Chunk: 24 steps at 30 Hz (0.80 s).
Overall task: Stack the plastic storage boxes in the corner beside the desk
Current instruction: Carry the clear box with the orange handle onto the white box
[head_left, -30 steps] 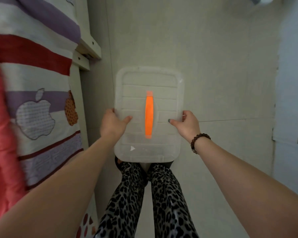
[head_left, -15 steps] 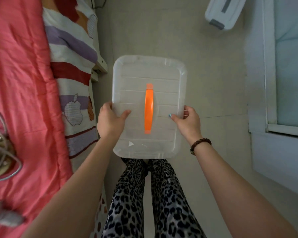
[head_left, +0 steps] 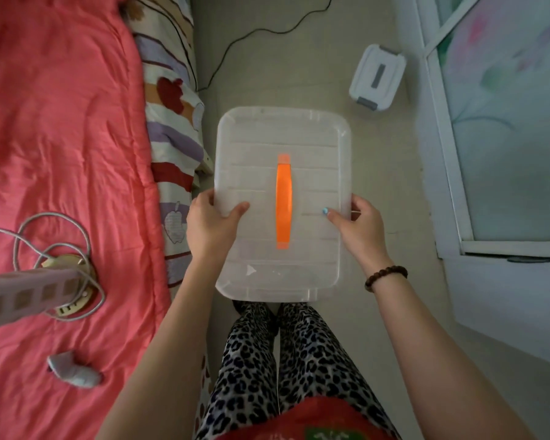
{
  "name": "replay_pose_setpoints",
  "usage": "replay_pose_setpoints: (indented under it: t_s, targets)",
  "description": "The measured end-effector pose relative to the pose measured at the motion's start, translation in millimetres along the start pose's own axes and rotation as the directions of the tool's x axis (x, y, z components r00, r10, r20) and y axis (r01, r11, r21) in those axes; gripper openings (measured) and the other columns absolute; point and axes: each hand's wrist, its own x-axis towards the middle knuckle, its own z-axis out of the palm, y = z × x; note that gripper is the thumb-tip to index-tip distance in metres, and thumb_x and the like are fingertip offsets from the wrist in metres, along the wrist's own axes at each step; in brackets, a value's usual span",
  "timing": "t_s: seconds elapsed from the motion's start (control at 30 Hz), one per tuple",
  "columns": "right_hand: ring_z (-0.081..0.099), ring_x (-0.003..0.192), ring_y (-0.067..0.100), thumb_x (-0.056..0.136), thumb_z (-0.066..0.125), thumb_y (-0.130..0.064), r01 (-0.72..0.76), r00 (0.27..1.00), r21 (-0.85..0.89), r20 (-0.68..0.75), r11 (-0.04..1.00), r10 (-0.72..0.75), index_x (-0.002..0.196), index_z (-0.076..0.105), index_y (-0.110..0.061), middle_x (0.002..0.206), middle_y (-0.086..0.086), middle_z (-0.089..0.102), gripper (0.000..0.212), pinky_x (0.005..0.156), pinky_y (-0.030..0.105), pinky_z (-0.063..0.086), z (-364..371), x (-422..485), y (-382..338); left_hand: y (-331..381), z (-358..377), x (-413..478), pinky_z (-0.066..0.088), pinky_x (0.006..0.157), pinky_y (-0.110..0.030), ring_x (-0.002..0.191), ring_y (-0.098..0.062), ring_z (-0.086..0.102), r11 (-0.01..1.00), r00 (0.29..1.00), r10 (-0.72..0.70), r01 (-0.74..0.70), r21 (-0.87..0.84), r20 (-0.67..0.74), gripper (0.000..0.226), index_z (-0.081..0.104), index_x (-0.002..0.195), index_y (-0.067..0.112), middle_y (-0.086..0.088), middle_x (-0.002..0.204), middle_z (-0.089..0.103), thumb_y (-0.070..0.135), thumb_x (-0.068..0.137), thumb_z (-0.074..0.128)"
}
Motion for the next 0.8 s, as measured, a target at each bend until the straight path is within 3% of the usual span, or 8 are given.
replay_pose_setpoints:
  t_s: [0.33, 0.4, 0.47, 0.53, 0.67, 0.8]
  targets:
    - [0.065, 0.096, 0.029, 0.080, 0.074, -0.027, 0.134, 0.989, 0.070, -0.068, 0.989, -0.129, 0.100, 0.066, -0.003, 0.103, 0.014, 0.069, 0.033, 0.085, 0.047, 0.055, -52.8, -34.0, -87.1, 80.8, -64.4, -28.8, 0.053, 0.084, -0.035, 0.098, -0.017, 0.062, 0.983, 0.991, 0.101, -0.114, -0.144, -0.092, 0.065, 0.059, 0.117, 0.012, 0.001, 0.110, 0.065, 0.049, 0.067, 0.077]
    - [0.066, 0.093, 0.024, 0.079, 0.074, -0.027, 0.168, 0.984, 0.088, -0.079, 0.982, -0.162, 0.094, 0.068, -0.011, 0.099, 0.009, 0.071, 0.023, 0.083, 0.043, 0.057, -63.6, -42.5, -105.5, 97.6, -79.9, -36.7, 0.052, 0.081, -0.028, 0.094, -0.014, 0.062, 0.973, 0.985, 0.121, -0.142, -0.182, -0.119, 0.063, 0.061, 0.116, 0.012, 0.002, 0.107, 0.066, 0.046, 0.066, 0.079]
    - [0.067, 0.086, 0.011, 0.079, 0.074, -0.029, 0.205, 0.977, 0.101, -0.081, 0.974, -0.198, 0.084, 0.068, -0.031, 0.090, -0.007, 0.072, 0.009, 0.078, 0.033, 0.058, -75.4, -51.2, -123.0, 112.8, -94.9, -44.6, 0.047, 0.071, -0.014, 0.084, -0.008, 0.061, 0.964, 0.981, 0.137, -0.165, -0.211, -0.138, 0.061, 0.062, 0.113, 0.011, 0.004, 0.100, 0.066, 0.044, 0.065, 0.081]
    - [0.066, 0.085, 0.008, 0.079, 0.074, -0.032, 0.249, 0.967, 0.087, -0.073, 0.965, -0.243, 0.081, 0.065, -0.040, 0.090, -0.013, 0.071, 0.013, 0.074, 0.028, 0.056, -87.9, -60.2, -139.4, 127.1, -111.1, -52.3, 0.042, 0.063, -0.004, 0.076, -0.001, 0.059, 0.953, 0.976, 0.156, -0.189, -0.236, -0.150, 0.058, 0.063, 0.111, 0.011, 0.007, 0.093, 0.065, 0.041, 0.065, 0.082]
    - [0.067, 0.081, 0.002, 0.079, 0.075, -0.033, 0.317, 0.948, 0.091, -0.068, 0.944, -0.311, 0.088, 0.066, -0.039, 0.088, -0.015, 0.071, 0.014, 0.067, 0.020, 0.051, -110.3, -80.5, -170.4, 149.0, -141.9, -68.6, 0.051, 0.080, -0.025, 0.091, -0.013, 0.064, 0.945, 0.972, 0.169, -0.206, -0.254, -0.160, 0.066, 0.062, 0.118, 0.009, -0.001, 0.106, 0.068, 0.042, 0.065, 0.083]
    - [0.066, 0.084, 0.006, 0.079, 0.075, -0.034, 0.366, 0.929, 0.095, -0.087, 0.926, -0.359, 0.091, 0.066, -0.037, 0.092, -0.013, 0.071, 0.016, 0.070, 0.023, 0.052, -127.0, -102.5, -197.3, 167.8, -168.1, -86.1, 0.042, 0.063, -0.014, 0.082, -0.010, 0.063, 0.928, 0.958, 0.212, -0.260, -0.269, -0.193, 0.058, 0.065, 0.112, 0.010, 0.000, 0.100, 0.070, 0.039, 0.065, 0.083]
